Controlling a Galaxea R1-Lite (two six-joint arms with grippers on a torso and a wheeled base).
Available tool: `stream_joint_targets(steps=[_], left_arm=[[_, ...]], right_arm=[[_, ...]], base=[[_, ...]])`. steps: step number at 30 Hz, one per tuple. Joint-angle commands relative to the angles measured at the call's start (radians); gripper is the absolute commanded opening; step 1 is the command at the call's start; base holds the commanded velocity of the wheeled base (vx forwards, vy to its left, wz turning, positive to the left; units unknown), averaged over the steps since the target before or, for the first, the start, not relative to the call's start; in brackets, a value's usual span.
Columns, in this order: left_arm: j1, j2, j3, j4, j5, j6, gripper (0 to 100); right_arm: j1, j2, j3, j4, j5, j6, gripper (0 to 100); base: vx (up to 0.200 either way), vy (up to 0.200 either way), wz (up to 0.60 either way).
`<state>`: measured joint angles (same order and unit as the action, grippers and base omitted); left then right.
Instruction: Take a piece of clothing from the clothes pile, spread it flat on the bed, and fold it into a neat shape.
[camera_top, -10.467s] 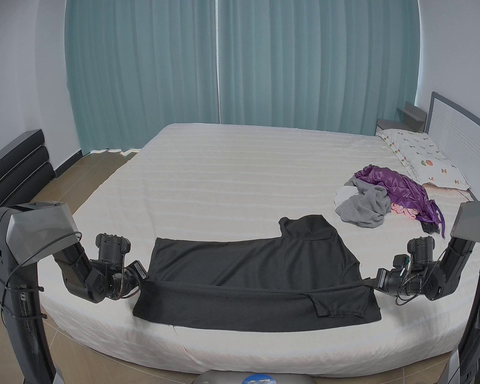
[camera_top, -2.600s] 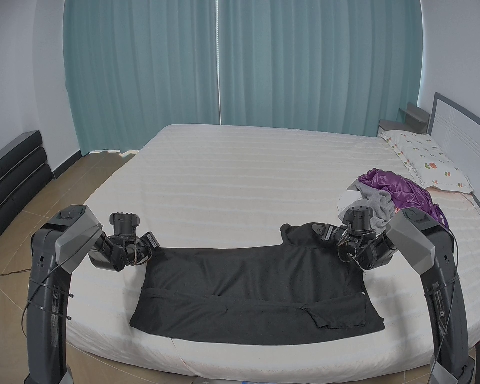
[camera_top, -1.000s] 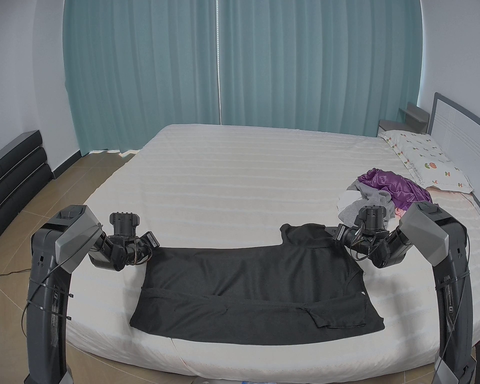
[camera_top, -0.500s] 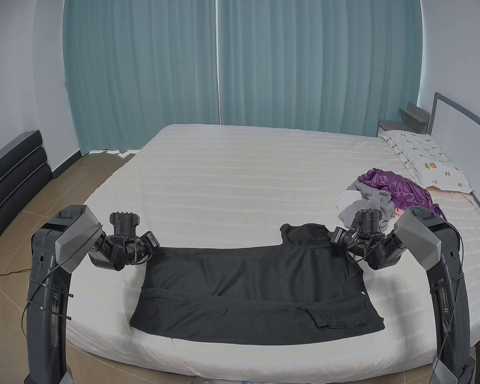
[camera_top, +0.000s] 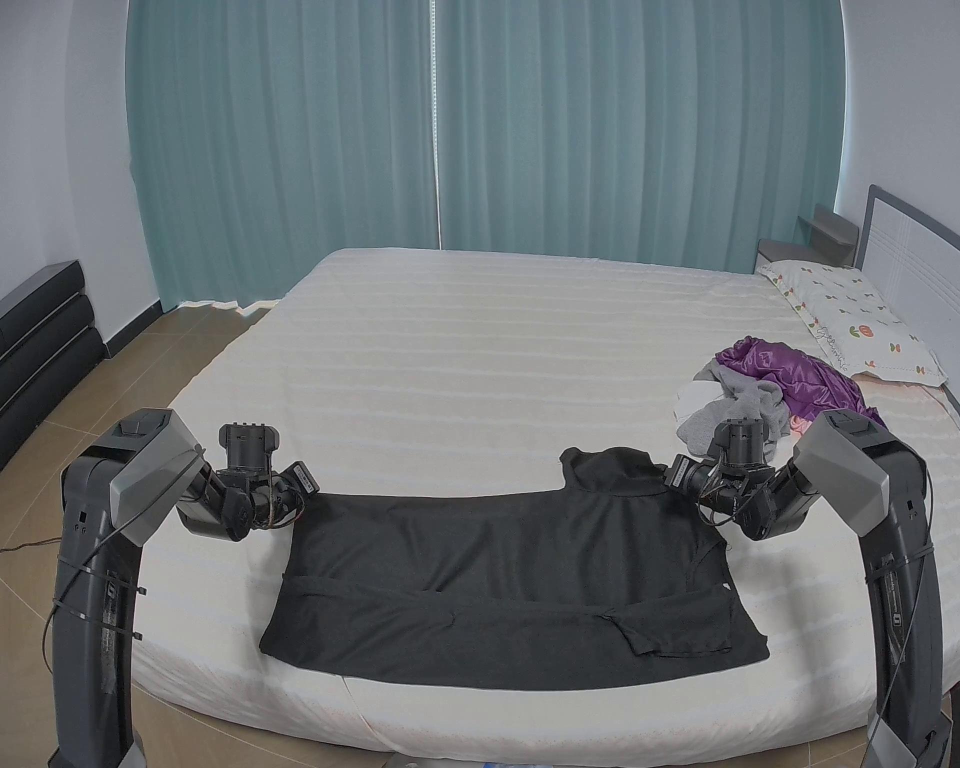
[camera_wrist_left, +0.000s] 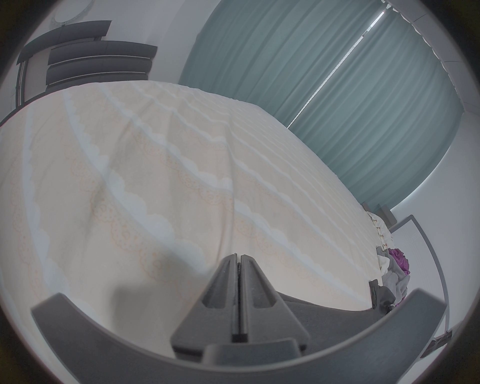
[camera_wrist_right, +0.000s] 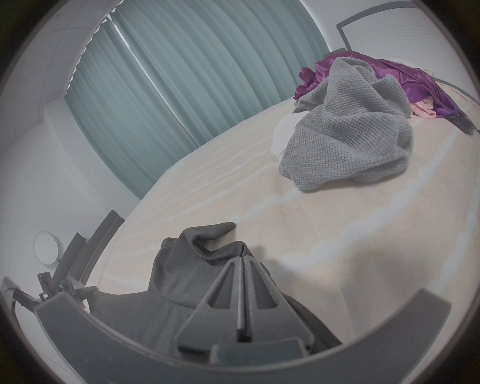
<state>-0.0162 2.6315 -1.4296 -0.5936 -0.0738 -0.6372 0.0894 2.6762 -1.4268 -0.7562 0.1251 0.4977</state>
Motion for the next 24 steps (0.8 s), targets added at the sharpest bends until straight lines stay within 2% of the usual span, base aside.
stream_joint_targets(steps=[1,6,24], left_arm=[[0.002,-0.010,0.000,0.000,0.000,-0.001,0],[0.004,-0.028,-0.002,0.000,0.006,-0.041,0],[0.016,-0.079,0.021,-0.002,0.016,-0.059,0]], right_arm=[[-0.008,-0.039,0.025,-0.006,0.002,0.021,0],[-0.017,-0.073,0.066,-0.014,0.008,0.039,0],[-0.053,-0.144,0.184,-0.138,0.024,0.085,0]], base=[[0.000,0.000,0.00],[0.000,0.000,0.00],[0.000,0.000,0.00]])
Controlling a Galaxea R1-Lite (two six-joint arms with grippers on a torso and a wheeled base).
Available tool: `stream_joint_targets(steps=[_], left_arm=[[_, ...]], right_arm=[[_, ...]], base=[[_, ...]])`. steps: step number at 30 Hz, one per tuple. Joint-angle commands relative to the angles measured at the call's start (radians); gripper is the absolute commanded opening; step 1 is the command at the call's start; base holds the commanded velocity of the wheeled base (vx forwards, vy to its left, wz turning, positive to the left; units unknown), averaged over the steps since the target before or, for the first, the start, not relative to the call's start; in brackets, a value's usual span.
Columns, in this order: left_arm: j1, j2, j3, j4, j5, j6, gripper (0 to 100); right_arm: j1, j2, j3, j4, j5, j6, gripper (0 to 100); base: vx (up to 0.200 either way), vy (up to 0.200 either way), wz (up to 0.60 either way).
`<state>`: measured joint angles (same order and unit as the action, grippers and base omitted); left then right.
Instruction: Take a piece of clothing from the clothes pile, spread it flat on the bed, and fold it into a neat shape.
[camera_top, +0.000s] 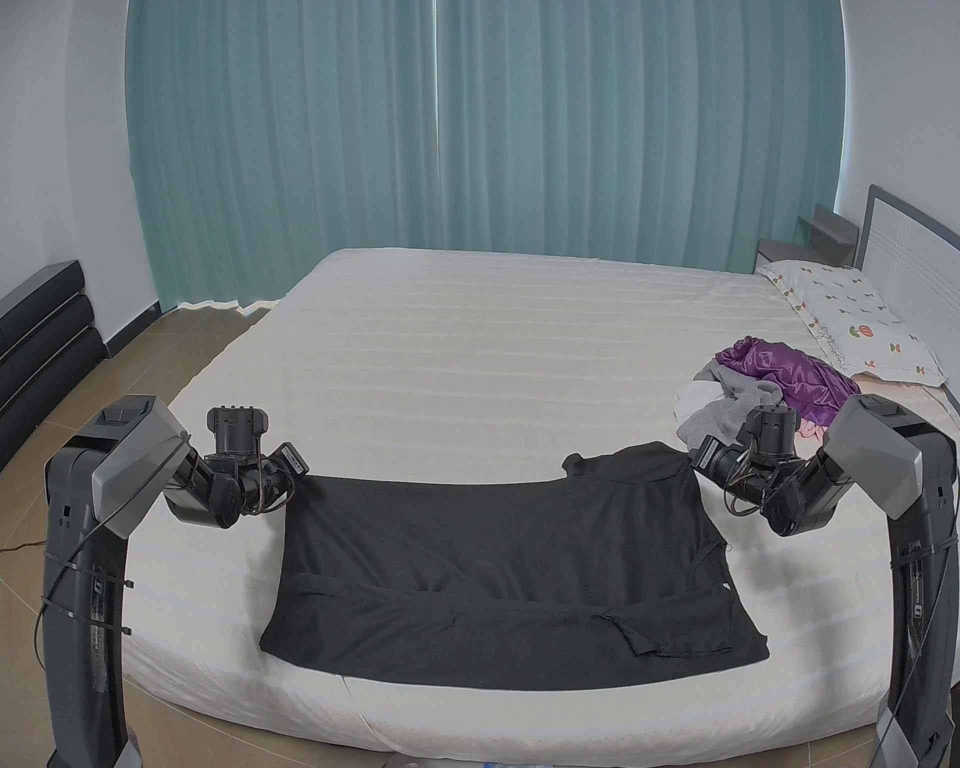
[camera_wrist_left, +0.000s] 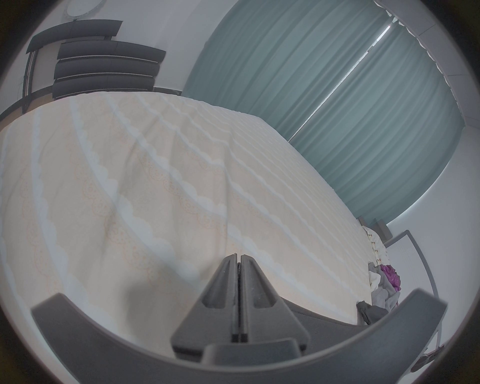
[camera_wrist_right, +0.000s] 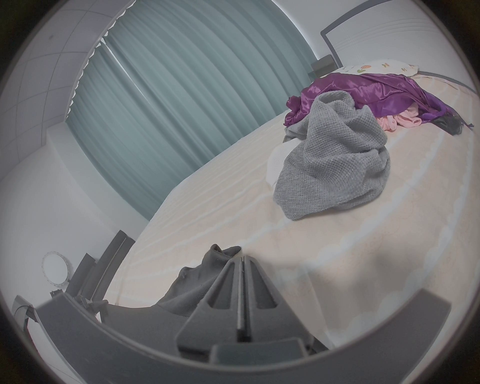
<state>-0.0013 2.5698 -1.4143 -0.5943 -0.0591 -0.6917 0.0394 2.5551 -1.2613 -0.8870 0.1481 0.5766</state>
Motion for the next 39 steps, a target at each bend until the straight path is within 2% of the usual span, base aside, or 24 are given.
stream_joint_targets(steps=[1,4,6,12,20,29,39], left_arm=[[0.001,-0.022,0.008,-0.002,0.001,-0.012,0],[0.001,-0.023,0.011,-0.002,-0.001,-0.012,0],[0.000,-0.031,0.011,-0.002,0.001,-0.012,0],[0.000,-0.053,0.028,-0.004,0.001,-0.014,0],[0.001,-0.080,0.070,-0.068,0.001,-0.014,0],[0.000,-0.079,0.086,-0.070,0.001,-0.012,0],[-0.005,-0.114,0.182,-0.087,-0.004,-0.006,0]], right_arm=[[-0.003,-0.029,0.039,-0.020,0.001,0.022,0],[-0.001,-0.032,0.054,-0.026,0.001,0.026,0],[-0.003,-0.050,0.085,-0.086,0.001,0.034,0],[-0.012,-0.090,0.143,-0.130,0.001,0.089,0],[-0.013,-0.096,0.195,-0.185,0.018,0.101,0],[-0.024,-0.095,0.229,-0.210,0.019,0.117,0],[-0.032,-0.150,0.344,-0.211,0.087,0.114,0]], base=[[0.000,0.000,0.00],[0.000,0.000,0.00],[0.000,0.000,0.00],[0.000,0.000,0.00],[0.000,0.000,0.00],[0.000,0.000,0.00],[0.000,0.000,0.00]])
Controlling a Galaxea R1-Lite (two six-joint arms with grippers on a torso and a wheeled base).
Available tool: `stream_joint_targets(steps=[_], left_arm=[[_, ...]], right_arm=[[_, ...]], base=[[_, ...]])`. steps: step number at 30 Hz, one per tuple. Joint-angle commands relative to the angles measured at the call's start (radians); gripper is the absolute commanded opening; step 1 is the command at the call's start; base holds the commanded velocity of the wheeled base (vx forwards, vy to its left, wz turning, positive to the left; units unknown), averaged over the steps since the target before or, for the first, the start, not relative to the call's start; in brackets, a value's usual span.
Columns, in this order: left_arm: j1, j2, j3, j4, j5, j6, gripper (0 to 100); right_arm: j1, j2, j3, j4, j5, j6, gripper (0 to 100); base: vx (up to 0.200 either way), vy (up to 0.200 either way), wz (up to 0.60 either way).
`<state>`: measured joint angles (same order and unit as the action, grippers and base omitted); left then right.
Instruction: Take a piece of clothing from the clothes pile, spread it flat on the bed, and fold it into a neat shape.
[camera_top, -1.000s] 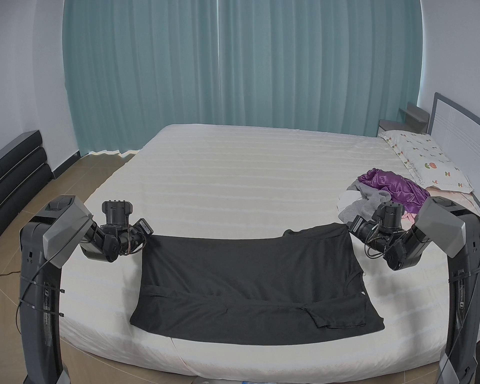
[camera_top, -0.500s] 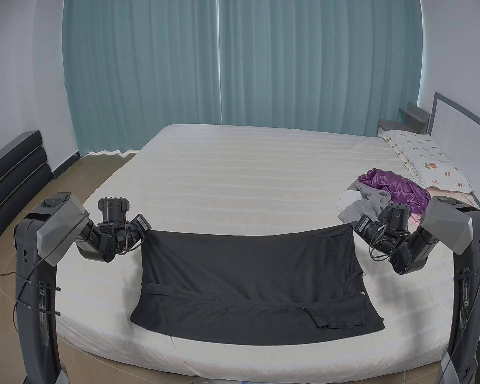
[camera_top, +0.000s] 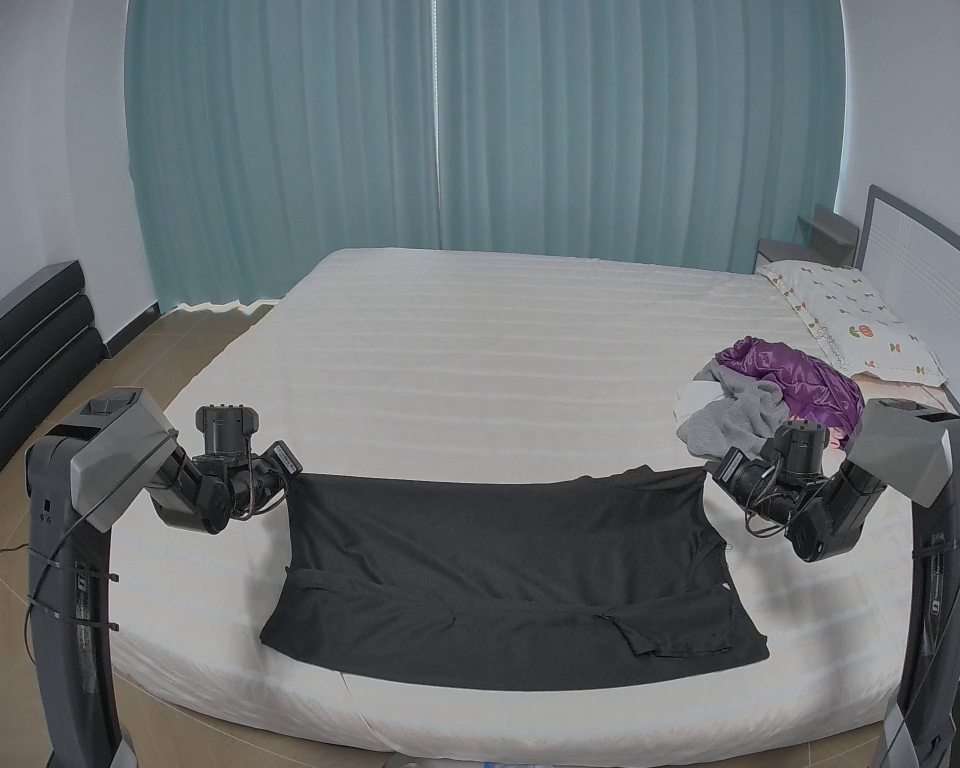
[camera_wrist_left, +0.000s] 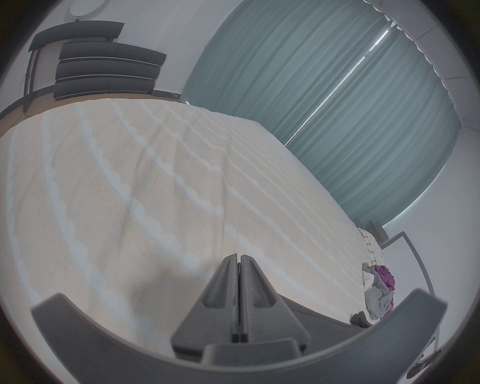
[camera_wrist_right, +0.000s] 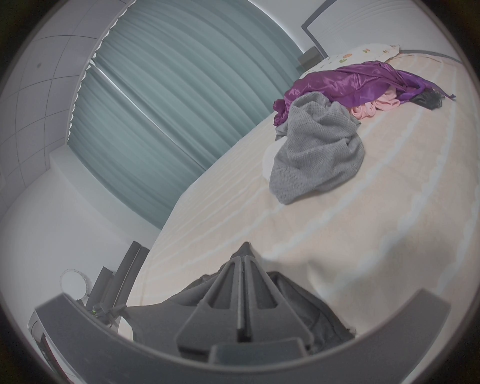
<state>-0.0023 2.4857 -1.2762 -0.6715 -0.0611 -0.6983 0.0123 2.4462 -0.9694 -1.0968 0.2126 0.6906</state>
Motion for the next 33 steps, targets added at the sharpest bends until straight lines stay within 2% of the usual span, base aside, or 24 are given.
stream_joint_targets(steps=[1,8,21,26,27,33], left_arm=[[-0.004,-0.031,0.047,-0.010,-0.003,0.000,0],[-0.008,-0.093,0.193,-0.065,-0.005,0.074,0],[-0.011,-0.159,0.393,-0.184,-0.008,0.083,0],[-0.011,-0.177,0.462,-0.221,-0.009,0.083,0],[-0.010,-0.197,0.509,-0.232,-0.014,0.082,0],[-0.011,-0.192,0.580,-0.275,-0.016,0.082,0]], right_arm=[[-0.005,-0.044,0.057,-0.002,0.024,0.000,0],[-0.015,-0.085,0.172,-0.018,0.056,-0.003,0],[-0.037,-0.130,0.351,-0.064,0.126,-0.025,0],[-0.037,-0.116,0.414,-0.121,0.128,-0.043,0],[-0.037,-0.111,0.448,-0.150,0.140,-0.046,0],[-0.043,-0.105,0.492,-0.181,0.169,-0.057,0]], base=[[0.000,0.000,0.00],[0.000,0.000,0.00],[0.000,0.000,0.00],[0.000,0.000,0.00],[0.000,0.000,0.00],[0.000,0.000,0.00]])
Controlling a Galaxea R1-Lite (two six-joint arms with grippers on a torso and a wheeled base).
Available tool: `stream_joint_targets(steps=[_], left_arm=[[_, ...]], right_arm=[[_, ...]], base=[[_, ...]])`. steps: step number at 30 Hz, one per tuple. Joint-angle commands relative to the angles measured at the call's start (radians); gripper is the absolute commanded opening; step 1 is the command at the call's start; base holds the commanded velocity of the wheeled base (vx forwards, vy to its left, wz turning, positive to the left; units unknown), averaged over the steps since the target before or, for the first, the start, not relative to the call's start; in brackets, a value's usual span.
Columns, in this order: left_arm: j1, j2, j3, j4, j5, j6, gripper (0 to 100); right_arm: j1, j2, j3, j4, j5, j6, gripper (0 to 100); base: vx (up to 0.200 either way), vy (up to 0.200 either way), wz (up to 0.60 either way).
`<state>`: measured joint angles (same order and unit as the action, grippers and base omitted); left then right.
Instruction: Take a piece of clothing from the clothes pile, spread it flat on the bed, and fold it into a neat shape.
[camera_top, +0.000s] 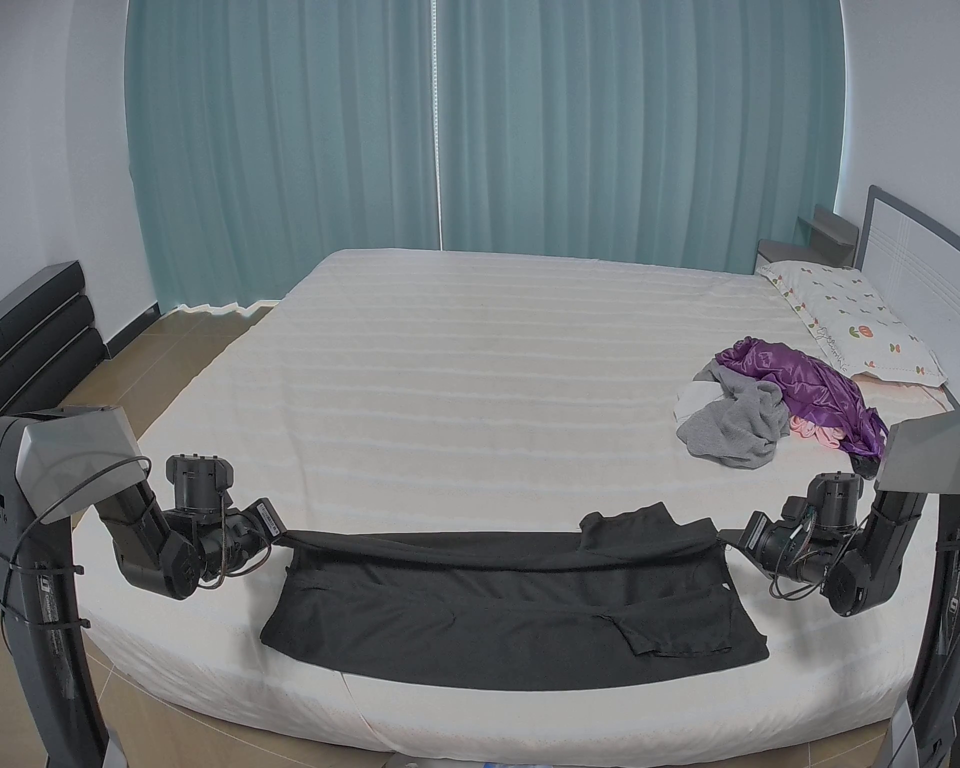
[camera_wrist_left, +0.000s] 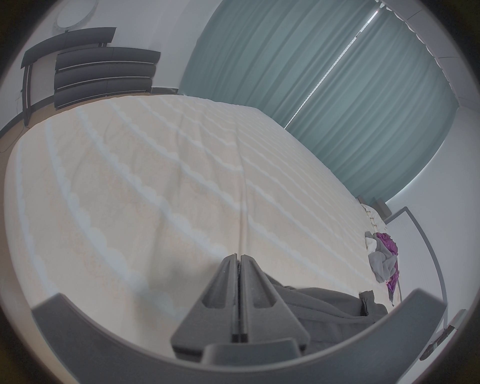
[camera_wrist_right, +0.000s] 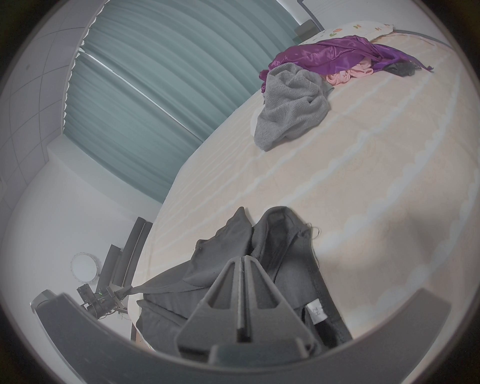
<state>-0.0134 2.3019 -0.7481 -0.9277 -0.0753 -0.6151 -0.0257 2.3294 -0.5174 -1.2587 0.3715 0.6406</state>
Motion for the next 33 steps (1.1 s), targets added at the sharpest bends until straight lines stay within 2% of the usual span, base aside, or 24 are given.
stream_joint_targets(steps=[1,11,20,33], left_arm=[[-0.002,-0.007,0.059,-0.028,-0.001,-0.002,0],[-0.003,-0.015,0.098,-0.033,-0.001,-0.003,0],[-0.005,-0.007,0.130,-0.033,-0.001,0.000,0],[-0.005,0.011,0.147,-0.031,-0.001,0.048,0]], right_arm=[[-0.010,0.011,0.050,-0.031,0.014,-0.009,0],[-0.037,0.030,0.105,-0.067,0.055,-0.016,0],[-0.036,0.143,0.160,-0.222,0.053,-0.073,0],[-0.036,0.139,0.174,-0.229,0.050,-0.084,0]], base=[[0.000,0.000,0.00],[0.000,0.000,0.00],[0.000,0.000,0.00],[0.000,0.000,0.00]])
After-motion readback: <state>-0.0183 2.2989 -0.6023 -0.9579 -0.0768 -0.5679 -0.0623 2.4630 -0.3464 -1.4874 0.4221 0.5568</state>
